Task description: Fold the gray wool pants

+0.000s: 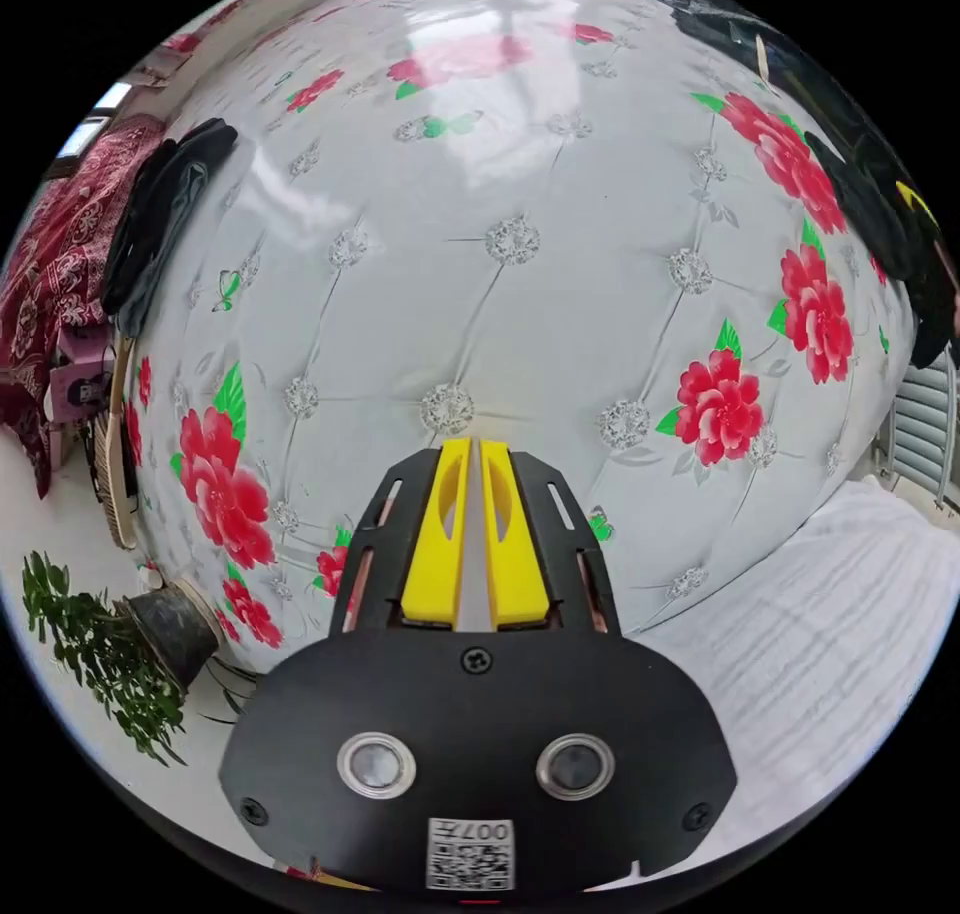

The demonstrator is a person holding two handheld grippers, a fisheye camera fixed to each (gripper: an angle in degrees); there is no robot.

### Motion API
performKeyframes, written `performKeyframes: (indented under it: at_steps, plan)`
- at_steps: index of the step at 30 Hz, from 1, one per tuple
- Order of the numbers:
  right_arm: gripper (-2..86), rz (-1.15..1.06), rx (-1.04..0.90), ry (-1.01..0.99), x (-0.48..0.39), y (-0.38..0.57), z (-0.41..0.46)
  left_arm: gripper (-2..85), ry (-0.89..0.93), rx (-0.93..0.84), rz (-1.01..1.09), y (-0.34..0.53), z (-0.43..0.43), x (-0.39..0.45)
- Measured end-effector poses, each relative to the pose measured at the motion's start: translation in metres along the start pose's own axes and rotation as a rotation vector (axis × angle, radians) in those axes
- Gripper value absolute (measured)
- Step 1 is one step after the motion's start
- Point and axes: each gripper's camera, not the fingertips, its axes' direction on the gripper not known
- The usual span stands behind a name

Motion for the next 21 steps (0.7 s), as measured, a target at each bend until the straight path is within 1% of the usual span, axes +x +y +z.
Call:
performKeyframes:
  at_steps: [2,3,4,5,7,8,9,11,13,15,16,20,21]
  plan:
    - [7.8,0.082,0.129,0.375,0.095,0.015,-0.048,-0.8,-0.055,0.006,0.02,0.001,0.001,0.012]
    - [8.1,0.096,0.142,0.454,0.117,0.019,-0.057,-0.8,-0.061,0.005,0.015,0.001,0.002,0.014]
    - [8.7,0.113,0.137,0.582,0.159,0.025,-0.071,-0.8,-0.066,0.0,-0.008,0.001,0.003,0.016]
    - [9.3,0.127,0.091,0.67,0.197,0.032,-0.08,-0.8,-0.064,-0.005,-0.035,0.001,0.003,0.017]
    - [10.0,0.157,-0.007,0.727,0.248,0.042,-0.082,-0.8,-0.058,-0.008,-0.069,0.002,0.005,0.018]
    - [10.1,0.213,-0.068,0.719,0.28,0.051,-0.08,-0.7,-0.046,-0.006,-0.098,0.004,0.006,0.017]
    - [9.9,0.243,-0.098,0.702,0.295,0.057,-0.078,-0.7,-0.037,-0.004,-0.112,0.005,0.006,0.016]
    - [8.4,0.363,-0.27,0.595,0.344,0.08,-0.052,-0.7,0.006,0.016,-0.171,0.012,0.008,0.011]
    - [6.3,0.41,-0.355,0.595,0.361,0.094,-0.034,-0.7,0.039,0.035,-0.207,0.019,0.01,0.007]
    - [3.9,0.403,-0.323,0.627,0.357,0.1,-0.035,-0.7,0.066,0.052,-0.236,0.025,0.013,0.003]
    - [2.7,0.382,-0.256,0.63,0.347,0.101,-0.042,-0.8,0.075,0.061,-0.245,0.029,0.014,0.003]
    - [0.7,0.306,-0.069,0.551,0.306,0.104,-0.074,-0.8,0.089,0.08,-0.271,0.041,0.019,0.001]
    - [0.5,0.282,-0.047,0.536,0.297,0.105,-0.079,-0.8,0.086,0.082,-0.267,0.042,0.02,0.001]
